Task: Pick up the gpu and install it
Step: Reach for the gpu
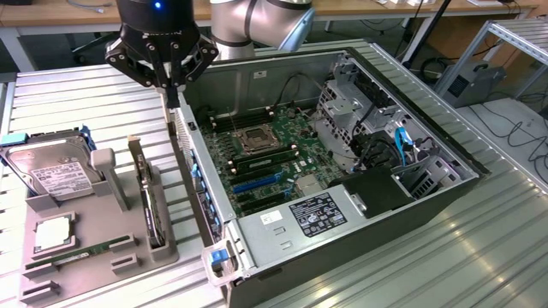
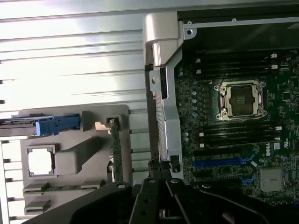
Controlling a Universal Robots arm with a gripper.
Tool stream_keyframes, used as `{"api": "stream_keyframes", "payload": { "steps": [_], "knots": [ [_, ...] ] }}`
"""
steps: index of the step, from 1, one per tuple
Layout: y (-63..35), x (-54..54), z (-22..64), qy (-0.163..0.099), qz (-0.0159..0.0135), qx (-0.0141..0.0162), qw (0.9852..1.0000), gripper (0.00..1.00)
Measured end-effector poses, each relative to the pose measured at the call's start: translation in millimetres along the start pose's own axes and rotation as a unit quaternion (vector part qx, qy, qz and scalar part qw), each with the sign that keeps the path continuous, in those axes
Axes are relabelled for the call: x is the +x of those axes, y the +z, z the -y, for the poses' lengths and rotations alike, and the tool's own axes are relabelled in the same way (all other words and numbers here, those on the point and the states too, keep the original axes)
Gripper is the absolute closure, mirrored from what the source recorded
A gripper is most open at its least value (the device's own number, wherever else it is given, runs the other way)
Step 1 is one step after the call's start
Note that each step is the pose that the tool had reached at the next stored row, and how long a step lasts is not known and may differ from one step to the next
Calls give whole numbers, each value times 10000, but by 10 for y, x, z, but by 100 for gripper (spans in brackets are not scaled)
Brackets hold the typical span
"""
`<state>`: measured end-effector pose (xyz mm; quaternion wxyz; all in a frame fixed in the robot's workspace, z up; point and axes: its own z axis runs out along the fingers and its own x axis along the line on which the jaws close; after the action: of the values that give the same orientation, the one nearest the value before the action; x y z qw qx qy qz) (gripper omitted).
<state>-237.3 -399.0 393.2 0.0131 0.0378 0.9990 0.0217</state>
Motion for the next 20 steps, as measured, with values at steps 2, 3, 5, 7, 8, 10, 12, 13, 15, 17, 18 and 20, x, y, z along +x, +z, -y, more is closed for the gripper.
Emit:
{"api": "stream_keyframes", "payload": {
  "steps": [2, 3, 5, 7, 8, 10, 12, 13, 15, 17, 18, 20],
  "knots": [
    [-1, 16, 1, 0, 0, 0, 10000, 89],
    [-1, 29, 2, 0, 0, 0, 10000, 89],
    [-1, 41, 3, 0, 0, 0, 10000, 89],
    [-1, 55, 4, 1, 0, 0, 10000, 89],
    [-1, 63, 5, 0, 0, 0, 10000, 89],
    [-2, 77, 6, 0, 0, 0, 10000, 89],
    [-2, 91, 7, 0, 0, 0, 10000, 89],
    [-2, 97, 7, 1, 0, 0, 10000, 89],
    [-3, 110, 8, 0, 0, 0, 10000, 89],
    [-3, 129, 10, 0, 0, 0, 10000, 89],
    [-3, 142, 11, 0, 0, 0, 10000, 89],
    [-4, 158, 12, 0, 0, 0, 10000, 89]
  ]
}}
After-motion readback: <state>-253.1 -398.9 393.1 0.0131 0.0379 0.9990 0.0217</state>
